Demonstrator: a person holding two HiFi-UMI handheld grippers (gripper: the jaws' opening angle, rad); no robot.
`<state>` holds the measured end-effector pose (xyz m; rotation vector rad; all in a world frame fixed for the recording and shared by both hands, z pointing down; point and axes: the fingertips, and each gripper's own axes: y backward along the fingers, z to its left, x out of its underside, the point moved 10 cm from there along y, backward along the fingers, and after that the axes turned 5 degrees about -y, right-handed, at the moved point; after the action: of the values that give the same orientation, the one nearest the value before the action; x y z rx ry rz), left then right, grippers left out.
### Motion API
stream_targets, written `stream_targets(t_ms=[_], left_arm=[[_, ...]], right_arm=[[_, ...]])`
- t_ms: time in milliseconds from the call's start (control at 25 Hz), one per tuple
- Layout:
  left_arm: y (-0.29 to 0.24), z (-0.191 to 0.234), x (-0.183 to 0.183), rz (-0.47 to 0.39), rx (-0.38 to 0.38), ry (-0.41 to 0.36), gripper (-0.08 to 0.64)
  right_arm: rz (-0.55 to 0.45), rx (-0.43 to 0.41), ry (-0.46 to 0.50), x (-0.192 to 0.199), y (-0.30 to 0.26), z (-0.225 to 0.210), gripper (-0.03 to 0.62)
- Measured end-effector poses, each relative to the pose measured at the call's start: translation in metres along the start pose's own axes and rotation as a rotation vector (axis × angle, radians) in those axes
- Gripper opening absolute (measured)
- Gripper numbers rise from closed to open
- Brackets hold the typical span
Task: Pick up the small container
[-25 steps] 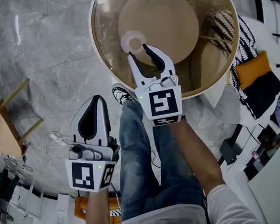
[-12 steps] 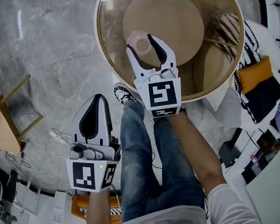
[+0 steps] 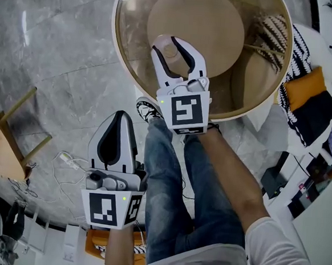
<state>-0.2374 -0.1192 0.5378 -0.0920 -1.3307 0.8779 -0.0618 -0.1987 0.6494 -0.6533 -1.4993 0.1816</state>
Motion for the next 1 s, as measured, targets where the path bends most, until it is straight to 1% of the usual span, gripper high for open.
stream_targets(t_ms=[360,760,1000], left_arm=[[0.004,-0.001,0.002,0.0,-0.002,-0.004,0.017],[0.01,-0.008,0.001,-0.009,-0.005,-0.007,0.017],[0.014,-0.012,-0.001,-0.019,-0.011,-0.01,0.017]], right_arm=[[-0.027,0.002,-0.01,0.0,-0.003,-0.001,0.143],[0.012,-0.035,-0.001,-0.002,0.001,-0.003,0.137],[0.043,-0.036,-0.017,-0.002,0.007,-0.006,0.137]])
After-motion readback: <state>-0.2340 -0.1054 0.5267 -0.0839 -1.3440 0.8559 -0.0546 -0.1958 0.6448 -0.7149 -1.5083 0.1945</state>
